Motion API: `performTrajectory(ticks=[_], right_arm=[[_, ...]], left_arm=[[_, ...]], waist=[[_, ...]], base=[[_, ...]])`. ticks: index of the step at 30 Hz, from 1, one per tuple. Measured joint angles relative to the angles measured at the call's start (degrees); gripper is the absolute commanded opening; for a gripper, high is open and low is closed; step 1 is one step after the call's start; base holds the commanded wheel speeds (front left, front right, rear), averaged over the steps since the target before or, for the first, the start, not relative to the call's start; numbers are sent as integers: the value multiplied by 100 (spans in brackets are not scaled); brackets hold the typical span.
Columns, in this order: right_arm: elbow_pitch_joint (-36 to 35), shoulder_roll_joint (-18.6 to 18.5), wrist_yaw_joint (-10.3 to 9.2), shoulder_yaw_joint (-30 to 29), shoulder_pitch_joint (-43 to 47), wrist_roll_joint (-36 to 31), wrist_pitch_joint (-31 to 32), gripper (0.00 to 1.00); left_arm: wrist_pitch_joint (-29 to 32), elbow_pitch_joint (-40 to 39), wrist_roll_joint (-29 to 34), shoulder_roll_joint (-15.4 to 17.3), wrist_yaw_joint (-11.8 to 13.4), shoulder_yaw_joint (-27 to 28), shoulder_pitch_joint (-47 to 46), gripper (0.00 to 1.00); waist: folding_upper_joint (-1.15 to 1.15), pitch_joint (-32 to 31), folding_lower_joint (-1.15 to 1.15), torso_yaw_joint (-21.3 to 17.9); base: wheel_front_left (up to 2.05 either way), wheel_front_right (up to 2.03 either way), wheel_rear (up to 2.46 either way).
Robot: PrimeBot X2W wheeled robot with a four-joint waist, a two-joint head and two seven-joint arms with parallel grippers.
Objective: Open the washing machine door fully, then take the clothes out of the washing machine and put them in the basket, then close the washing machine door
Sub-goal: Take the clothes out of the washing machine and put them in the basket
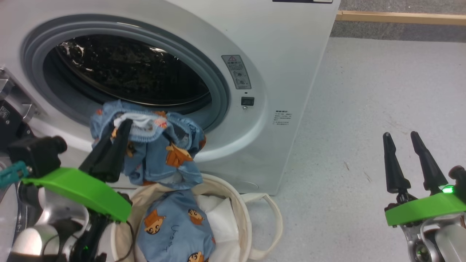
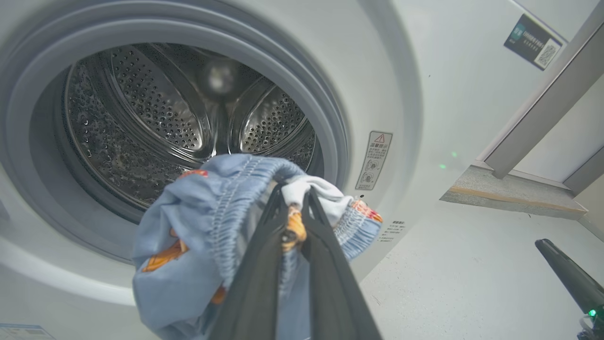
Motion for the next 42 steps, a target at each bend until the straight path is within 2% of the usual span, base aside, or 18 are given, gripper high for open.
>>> performTrajectory(ticks=[4, 11, 16, 25, 33, 39, 40, 41, 42], right_arm=[[-2, 1, 0, 8, -1, 0, 0, 100], [-1, 7, 0, 29, -1, 26, 0, 100], [13, 0, 0, 65, -1, 49, 0, 100], [42, -122, 0, 159, -10, 51, 0, 100], [57, -180, 0, 172, -54, 52, 0, 100], [68, -191, 0, 165, -75, 52, 0, 100], [68, -192, 0, 158, -75, 52, 0, 100], [68, -192, 0, 156, -77, 51, 0, 100], [69, -192, 0, 156, -83, 51, 0, 100]], left_arm=[[-114, 172, -71, -48, -14, 0, 219, 0], [-498, 973, -62, -223, -248, -250, 619, 0], [-1125, 2104, 129, -417, -524, -495, 662, 0], [-2388, 4876, 386, -812, -964, -978, 6, 0], [-3010, 7083, 422, -1120, -1068, -1358, -667, 0], [-3081, 7804, 136, -1350, -1073, -1830, -914, 0], [-3085, 7865, 76, -1367, -1074, -1898, -950, 84], [-3085, 7907, 19, -1370, -1074, -1951, -987, 100], [-3085, 7945, -34, -1368, -1074, -1996, -1024, 100]], waist=[[0, 27, 0, -43], [0, 52, 0, -104], [0, 61, 0, -108], [0, 131, 0, -199], [0, 301, 0, -378], [0, 391, 0, -467], [0, 400, 0, -467], [0, 404, 0, -463], [0, 402, 0, -456]], base=[[0, 0, 0], [0, 0, 0], [0, 0, 0], [0, 0, 0], [0, 0, 0], [0, 0, 0], [0, 0, 0], [0, 0, 0], [0, 0, 0]])
